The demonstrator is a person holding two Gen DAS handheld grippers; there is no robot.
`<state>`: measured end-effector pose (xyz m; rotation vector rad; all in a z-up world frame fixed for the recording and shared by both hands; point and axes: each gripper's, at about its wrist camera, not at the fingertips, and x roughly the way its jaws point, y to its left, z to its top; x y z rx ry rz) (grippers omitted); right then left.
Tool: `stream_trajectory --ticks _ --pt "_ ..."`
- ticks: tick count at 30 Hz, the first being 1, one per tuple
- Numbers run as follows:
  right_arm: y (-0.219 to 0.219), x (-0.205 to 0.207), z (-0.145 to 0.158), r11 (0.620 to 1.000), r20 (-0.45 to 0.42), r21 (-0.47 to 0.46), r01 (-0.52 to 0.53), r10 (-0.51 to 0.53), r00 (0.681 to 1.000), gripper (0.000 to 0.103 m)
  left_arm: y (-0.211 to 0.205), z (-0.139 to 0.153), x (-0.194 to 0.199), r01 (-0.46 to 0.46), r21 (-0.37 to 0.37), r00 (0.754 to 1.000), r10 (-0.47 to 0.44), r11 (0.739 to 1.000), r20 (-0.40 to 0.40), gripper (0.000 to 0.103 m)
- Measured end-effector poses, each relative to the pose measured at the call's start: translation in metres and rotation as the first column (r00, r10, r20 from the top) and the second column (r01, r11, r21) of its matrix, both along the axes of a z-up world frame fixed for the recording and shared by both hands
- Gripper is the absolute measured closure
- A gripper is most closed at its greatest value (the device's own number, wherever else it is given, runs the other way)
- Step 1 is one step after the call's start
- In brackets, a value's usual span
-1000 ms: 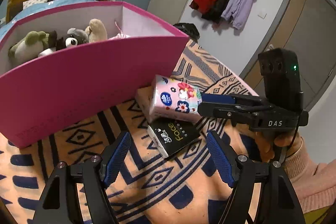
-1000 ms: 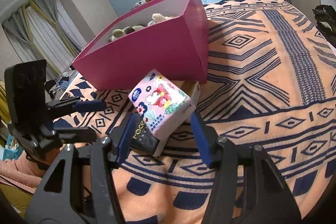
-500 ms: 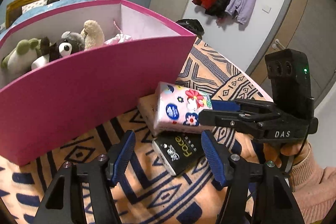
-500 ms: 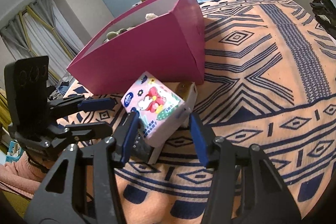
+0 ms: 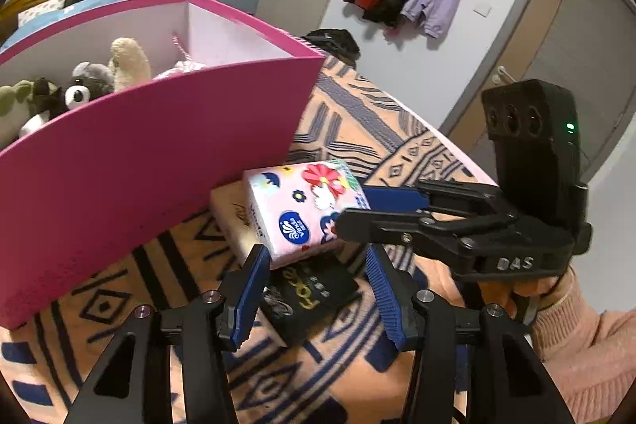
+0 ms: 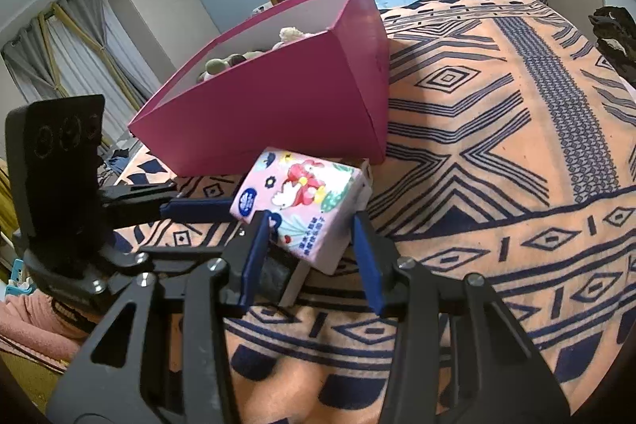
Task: Organize objects
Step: 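Lift the pink tissue pack up toward the magenta box rim with the right gripper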
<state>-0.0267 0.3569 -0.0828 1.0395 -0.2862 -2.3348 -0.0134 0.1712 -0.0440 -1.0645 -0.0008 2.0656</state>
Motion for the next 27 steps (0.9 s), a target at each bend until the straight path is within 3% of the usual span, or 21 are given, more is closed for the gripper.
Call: stream_trajectory --ticks 8,14,18,27 --pt "0.010 0.005 -0.001 1.000 0.017 -0.013 -0.004 0.004 1.000 0.057 0.005 -0.006 0.012 0.065 0.018 0.998 -0.065 0.998 0.024 0.052" --pt "0.009 0.005 -0.003 1.000 0.023 -0.028 -0.009 0.009 1.000 0.058 -0.005 -0.005 -0.003 -0.016 0.035 0.999 0.014 0.999 0.048 0.052" --pt "0.009 0.005 -0.004 0.999 0.024 -0.040 -0.007 0.008 1.000 0.060 -0.009 -0.011 -0.014 -0.053 0.040 0.995 0.050 0.998 0.086 0.066" --pt "0.005 0.011 -0.001 0.999 0.012 -0.043 -0.013 0.013 1.000 0.063 -0.009 -0.010 -0.008 -0.067 0.057 0.995 0.063 0.996 0.071 0.071"
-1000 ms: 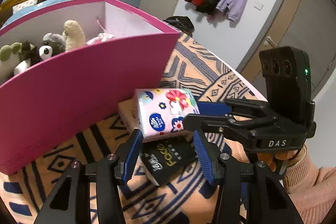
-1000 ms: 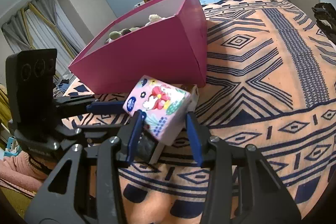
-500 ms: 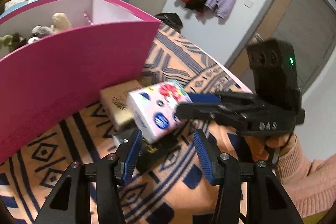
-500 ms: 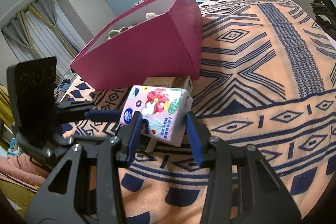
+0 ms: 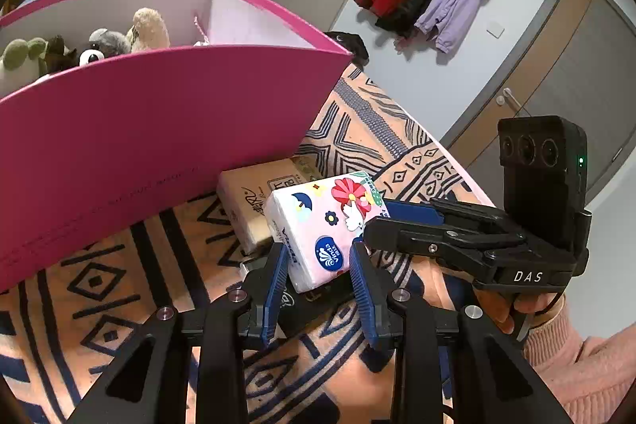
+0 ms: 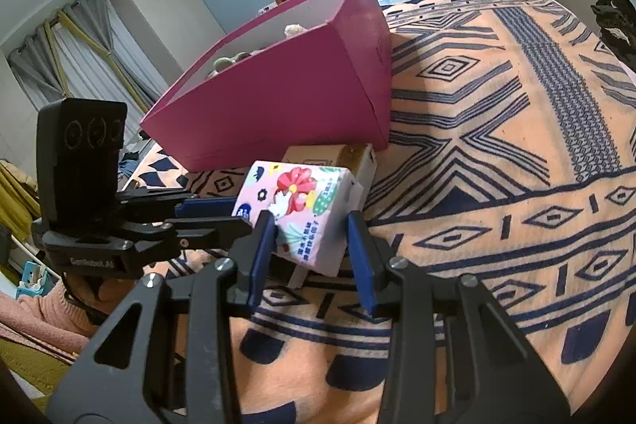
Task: Organize objects
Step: 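Lift the pink tissue pack up toward the magenta box rim with the right gripper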
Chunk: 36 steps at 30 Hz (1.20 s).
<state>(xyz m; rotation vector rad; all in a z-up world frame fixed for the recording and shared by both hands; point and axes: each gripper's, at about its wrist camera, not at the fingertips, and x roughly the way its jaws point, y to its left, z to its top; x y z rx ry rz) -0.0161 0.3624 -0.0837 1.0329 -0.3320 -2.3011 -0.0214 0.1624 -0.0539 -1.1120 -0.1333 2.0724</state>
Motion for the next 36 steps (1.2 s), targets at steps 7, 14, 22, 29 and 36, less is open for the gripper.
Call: stream_trajectory --ticks 7,14,22,29,36 --pt "-0.004 0.004 0.010 1.000 -0.031 -0.002 -0.011 0.011 0.999 0.063 -0.005 0.004 0.000 -0.018 0.020 1.000 0.017 1.000 0.007 0.071" --pt "-0.011 0.006 0.023 1.000 -0.073 0.006 -0.020 0.021 0.997 0.062 -0.008 0.016 0.004 -0.031 0.015 0.999 0.032 0.999 -0.034 0.071" --pt "-0.015 0.006 0.034 0.999 -0.101 0.005 -0.032 0.032 0.994 0.062 -0.012 0.026 0.007 -0.042 0.014 0.997 0.043 0.999 -0.065 0.071" --pt "-0.018 0.005 0.040 0.999 -0.121 0.005 -0.036 0.037 0.992 0.062 -0.017 0.032 0.011 -0.052 0.007 0.994 0.053 0.999 -0.091 0.071" --pt "-0.018 0.004 0.046 0.999 -0.139 0.008 -0.039 0.040 0.989 0.062 -0.016 0.040 0.013 -0.058 0.000 0.992 0.057 0.998 -0.112 0.071"
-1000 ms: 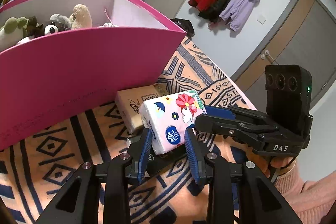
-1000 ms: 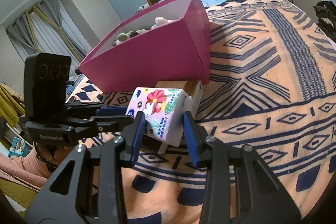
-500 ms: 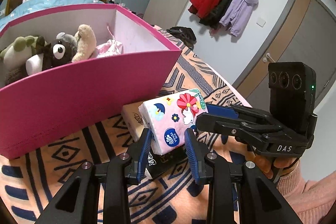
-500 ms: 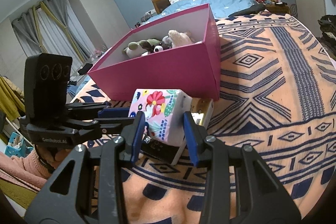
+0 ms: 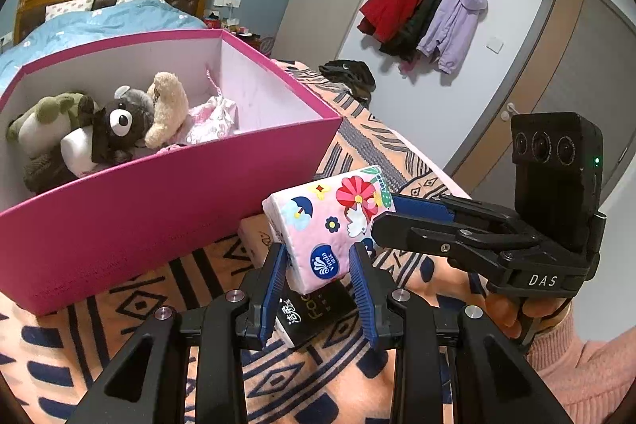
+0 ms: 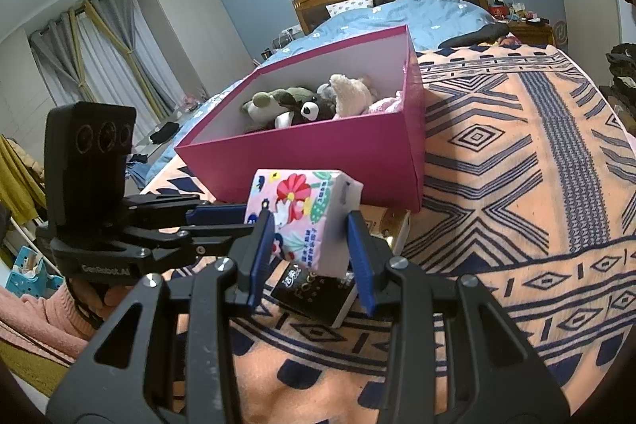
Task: Organize objects
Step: 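Lift the pink tissue pack up toward the magenta box rim with the right gripper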
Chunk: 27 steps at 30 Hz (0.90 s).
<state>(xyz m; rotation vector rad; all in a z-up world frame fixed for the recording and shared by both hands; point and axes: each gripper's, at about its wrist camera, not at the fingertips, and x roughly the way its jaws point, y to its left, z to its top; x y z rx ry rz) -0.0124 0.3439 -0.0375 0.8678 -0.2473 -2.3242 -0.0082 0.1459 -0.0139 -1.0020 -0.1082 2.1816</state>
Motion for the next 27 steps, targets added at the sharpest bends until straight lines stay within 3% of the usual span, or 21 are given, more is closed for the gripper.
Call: stream_trajectory --ticks 27 --pt "-0.005 -0.008 0.022 1.000 -0.066 -0.007 -0.012 0.012 0.998 0.062 -0.006 0.025 -0.009 -0.034 0.019 0.998 0.035 0.999 -0.051 0.069"
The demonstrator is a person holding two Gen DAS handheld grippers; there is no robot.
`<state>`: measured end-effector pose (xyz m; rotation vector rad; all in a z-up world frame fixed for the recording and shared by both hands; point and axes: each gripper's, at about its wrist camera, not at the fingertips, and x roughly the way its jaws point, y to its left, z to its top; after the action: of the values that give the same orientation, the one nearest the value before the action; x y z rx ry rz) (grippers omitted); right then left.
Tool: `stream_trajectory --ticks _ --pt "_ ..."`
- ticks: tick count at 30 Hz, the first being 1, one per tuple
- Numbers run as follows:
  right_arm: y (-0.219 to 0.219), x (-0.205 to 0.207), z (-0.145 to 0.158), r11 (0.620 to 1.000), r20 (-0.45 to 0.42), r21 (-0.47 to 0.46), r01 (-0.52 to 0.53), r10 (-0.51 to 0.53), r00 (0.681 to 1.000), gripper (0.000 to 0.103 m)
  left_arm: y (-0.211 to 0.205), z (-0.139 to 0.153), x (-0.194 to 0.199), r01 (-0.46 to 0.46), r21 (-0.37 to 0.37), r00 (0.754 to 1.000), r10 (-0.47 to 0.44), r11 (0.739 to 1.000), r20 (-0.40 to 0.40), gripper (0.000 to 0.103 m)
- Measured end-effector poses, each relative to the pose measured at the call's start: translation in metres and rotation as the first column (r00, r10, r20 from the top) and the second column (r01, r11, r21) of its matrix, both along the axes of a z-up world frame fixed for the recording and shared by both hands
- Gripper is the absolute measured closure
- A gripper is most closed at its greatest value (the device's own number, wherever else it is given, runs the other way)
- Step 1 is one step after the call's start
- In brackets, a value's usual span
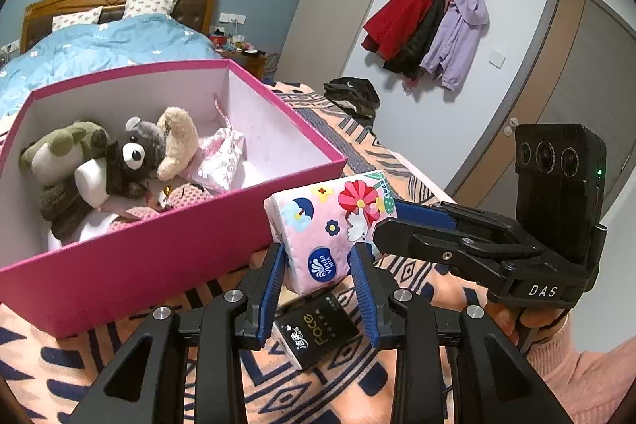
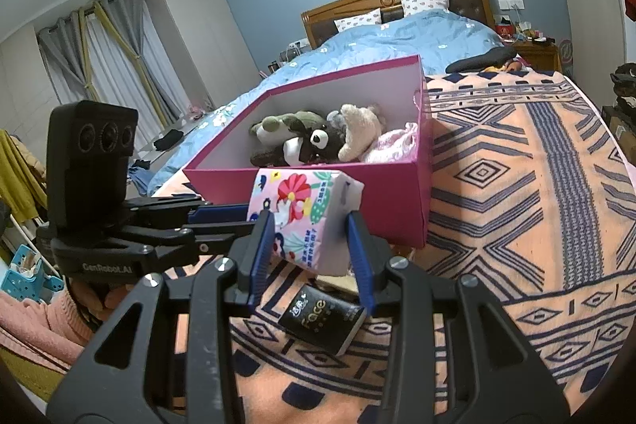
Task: Organize objects
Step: 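Lift the pink tissue pack up toward the magenta box rim with the right gripper, then lower the pink tissue pack into the box and open the right gripper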
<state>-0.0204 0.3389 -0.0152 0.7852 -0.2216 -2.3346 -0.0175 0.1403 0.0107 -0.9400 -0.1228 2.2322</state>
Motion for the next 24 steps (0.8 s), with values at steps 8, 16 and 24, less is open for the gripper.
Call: stream_trajectory --ticks 8,16,24 --pt "-0.003 -0.005 0.009 1.000 -0.021 0.006 -0.002 0.003 1.000 0.062 -0.001 0.007 -0.008 -0.013 0.003 1.000 0.013 1.000 -0.013 0.069" --pt "-0.003 -0.011 0.017 1.000 -0.031 -0.002 -0.003 0.003 1.000 0.062 -0.003 0.013 -0.016 -0.014 0.015 1.000 0.014 1.000 -0.016 0.069" --pt "-0.002 -0.020 0.024 1.000 -0.036 -0.014 -0.010 0.009 0.999 0.062 -0.005 0.018 -0.025 -0.019 0.019 1.000 0.020 1.000 -0.018 0.069"
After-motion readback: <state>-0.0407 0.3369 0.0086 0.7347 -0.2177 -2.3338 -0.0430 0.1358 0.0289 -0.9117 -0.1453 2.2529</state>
